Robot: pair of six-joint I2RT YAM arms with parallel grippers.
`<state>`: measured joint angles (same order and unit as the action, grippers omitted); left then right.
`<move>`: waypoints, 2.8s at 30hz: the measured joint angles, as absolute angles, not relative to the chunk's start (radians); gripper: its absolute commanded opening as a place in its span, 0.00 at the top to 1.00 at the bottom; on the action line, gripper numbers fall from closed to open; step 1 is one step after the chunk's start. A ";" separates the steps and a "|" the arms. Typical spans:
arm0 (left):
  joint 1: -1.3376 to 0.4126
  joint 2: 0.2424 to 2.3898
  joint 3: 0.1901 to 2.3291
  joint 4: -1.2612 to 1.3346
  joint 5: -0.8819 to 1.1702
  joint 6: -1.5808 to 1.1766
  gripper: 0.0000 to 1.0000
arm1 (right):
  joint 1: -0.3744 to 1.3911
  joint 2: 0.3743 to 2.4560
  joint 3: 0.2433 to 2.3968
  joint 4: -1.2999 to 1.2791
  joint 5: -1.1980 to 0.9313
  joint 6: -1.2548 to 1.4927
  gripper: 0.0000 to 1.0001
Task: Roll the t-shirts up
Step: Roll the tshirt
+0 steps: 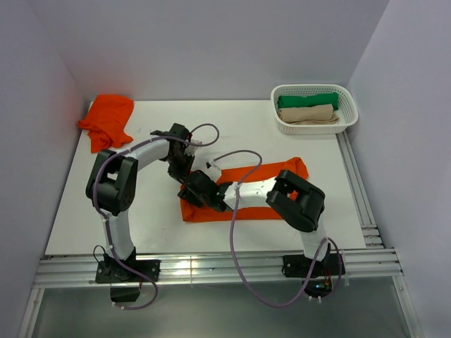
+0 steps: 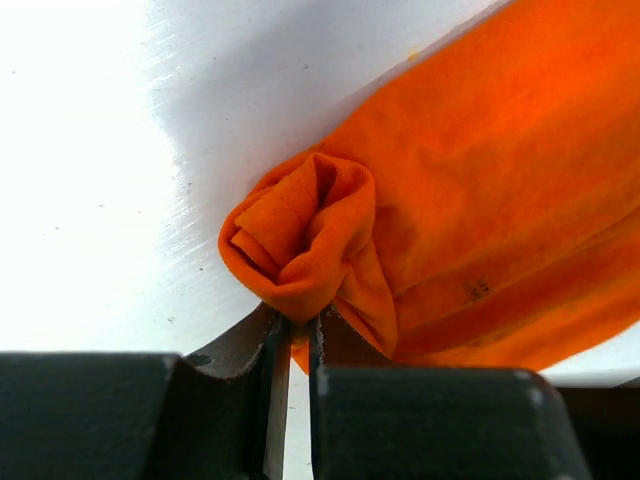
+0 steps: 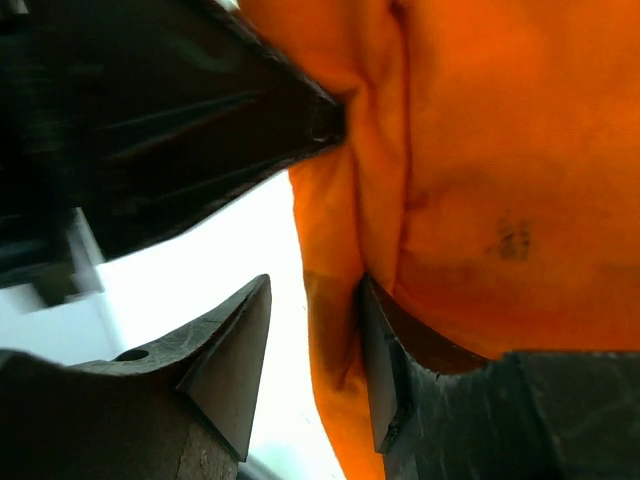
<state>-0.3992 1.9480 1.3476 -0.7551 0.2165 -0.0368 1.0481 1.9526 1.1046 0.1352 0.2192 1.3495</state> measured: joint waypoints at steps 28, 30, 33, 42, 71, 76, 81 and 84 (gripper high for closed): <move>-0.464 1.966 1.419 -0.876 0.081 -0.034 0.98 | 1.210 2.167 1.726 -0.702 0.704 1.201 0.58; -0.466 1.968 1.428 -0.882 0.081 -0.034 0.98 | 1.217 2.175 1.741 -0.712 0.719 1.195 0.58; -0.469 1.975 1.438 -0.889 0.079 -0.035 0.98 | 1.230 2.201 1.774 -0.733 0.739 1.191 0.58; -0.484 1.981 1.449 -0.907 0.072 -0.037 0.98 | 1.250 2.324 1.917 -0.822 0.785 1.189 0.55; -0.503 2.025 1.509 -0.953 0.065 -0.038 0.87 | 1.282 2.381 1.951 -1.003 0.813 1.267 0.65; -0.505 2.037 1.530 -0.969 0.072 -0.041 0.72 | 1.286 2.358 1.889 -0.944 0.817 1.269 0.77; -0.500 2.060 1.599 -0.996 0.097 -0.043 0.44 | 1.277 2.263 1.733 -0.796 0.776 1.256 0.80; -0.484 2.077 1.673 -1.011 0.128 -0.044 0.35 | 1.256 2.165 1.570 -0.633 0.712 1.246 0.81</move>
